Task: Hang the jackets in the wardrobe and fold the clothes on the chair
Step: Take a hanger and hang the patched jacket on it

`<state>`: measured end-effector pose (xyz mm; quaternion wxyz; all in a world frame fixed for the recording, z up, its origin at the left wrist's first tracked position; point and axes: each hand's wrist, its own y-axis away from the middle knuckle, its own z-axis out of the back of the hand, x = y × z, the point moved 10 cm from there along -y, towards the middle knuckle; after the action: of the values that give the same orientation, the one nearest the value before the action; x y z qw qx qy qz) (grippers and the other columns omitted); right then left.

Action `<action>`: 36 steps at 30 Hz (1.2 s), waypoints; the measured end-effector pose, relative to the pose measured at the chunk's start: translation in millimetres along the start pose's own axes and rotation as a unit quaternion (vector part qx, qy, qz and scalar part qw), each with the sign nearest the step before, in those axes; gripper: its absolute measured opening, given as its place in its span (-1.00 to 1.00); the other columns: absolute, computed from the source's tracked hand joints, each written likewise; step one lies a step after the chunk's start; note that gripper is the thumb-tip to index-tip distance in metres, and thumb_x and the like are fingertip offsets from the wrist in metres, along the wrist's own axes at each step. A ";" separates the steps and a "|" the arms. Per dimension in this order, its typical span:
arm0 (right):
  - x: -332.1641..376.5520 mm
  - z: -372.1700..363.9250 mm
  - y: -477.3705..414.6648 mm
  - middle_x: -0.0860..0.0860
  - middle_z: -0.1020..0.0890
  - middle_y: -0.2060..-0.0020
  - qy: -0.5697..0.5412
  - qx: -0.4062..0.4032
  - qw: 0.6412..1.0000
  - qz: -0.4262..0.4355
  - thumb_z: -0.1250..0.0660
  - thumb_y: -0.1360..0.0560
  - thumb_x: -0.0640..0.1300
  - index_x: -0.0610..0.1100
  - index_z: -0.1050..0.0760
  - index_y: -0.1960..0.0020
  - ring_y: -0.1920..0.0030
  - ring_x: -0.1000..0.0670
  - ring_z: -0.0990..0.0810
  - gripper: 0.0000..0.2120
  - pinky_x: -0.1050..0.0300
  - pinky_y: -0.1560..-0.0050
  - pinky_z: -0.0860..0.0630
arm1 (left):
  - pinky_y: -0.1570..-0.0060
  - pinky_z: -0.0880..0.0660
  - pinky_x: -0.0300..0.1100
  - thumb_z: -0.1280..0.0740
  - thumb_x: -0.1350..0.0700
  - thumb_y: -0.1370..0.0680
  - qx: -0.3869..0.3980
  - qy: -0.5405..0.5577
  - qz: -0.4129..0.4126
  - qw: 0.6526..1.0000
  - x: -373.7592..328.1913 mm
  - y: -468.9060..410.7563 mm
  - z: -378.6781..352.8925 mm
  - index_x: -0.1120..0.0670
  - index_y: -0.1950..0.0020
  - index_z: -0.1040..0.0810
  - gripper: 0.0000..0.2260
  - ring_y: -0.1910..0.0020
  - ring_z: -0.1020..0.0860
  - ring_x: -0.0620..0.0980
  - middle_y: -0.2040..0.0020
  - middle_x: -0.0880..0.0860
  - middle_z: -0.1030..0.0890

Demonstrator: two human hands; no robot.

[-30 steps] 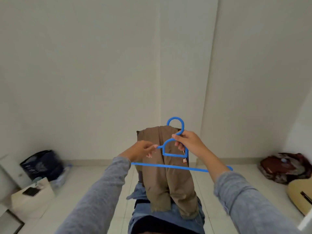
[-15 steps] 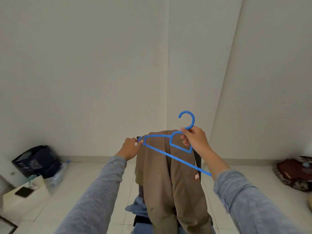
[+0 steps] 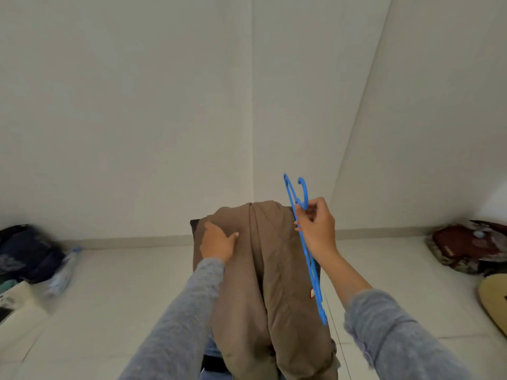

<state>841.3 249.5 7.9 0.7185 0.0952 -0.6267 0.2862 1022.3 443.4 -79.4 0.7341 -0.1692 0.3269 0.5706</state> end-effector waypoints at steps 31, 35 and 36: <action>-88.8 -109.7 89.0 -0.08 -0.55 0.27 0.115 0.130 0.961 -0.217 -0.30 -0.50 -0.26 -0.15 -0.51 0.08 0.26 -0.01 -0.52 -0.95 0.03 0.21 -0.54 | -0.06 -0.50 -0.23 -0.43 0.14 -0.47 0.302 0.290 -0.016 0.908 89.6 47.3 -18.9 0.10 -0.21 -0.50 -0.67 -0.08 -0.58 -0.07 -0.09 0.00 -0.62; -86.0 -96.1 97.8 0.00 -0.50 0.39 0.097 0.156 0.959 -0.218 -0.27 -0.51 -0.28 -0.09 -0.50 0.14 0.39 0.08 -0.46 -0.87 0.28 0.42 -0.37 | -0.22 -0.47 -0.01 -0.41 -0.05 -0.48 0.248 0.356 0.061 0.899 76.3 24.9 -10.2 0.15 -0.30 -0.44 -0.52 -0.16 -0.54 0.03 -0.22 0.06 -0.57; -84.2 -93.1 99.2 0.00 -0.49 0.41 0.096 0.163 0.958 -0.216 -0.28 -0.52 -0.26 -0.10 -0.50 0.14 0.42 0.09 -0.44 -0.89 0.30 0.45 -0.34 | -0.17 -0.49 -0.02 -0.35 0.03 -0.54 0.207 0.349 0.072 0.911 76.2 21.0 -4.3 0.20 -0.27 -0.46 -0.62 -0.11 -0.55 0.06 -0.20 0.12 -0.58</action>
<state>863.2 352.2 -112.8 0.7948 0.3162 -0.4638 0.2307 1011.4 502.2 -131.2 0.5488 -0.1780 0.6847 0.4454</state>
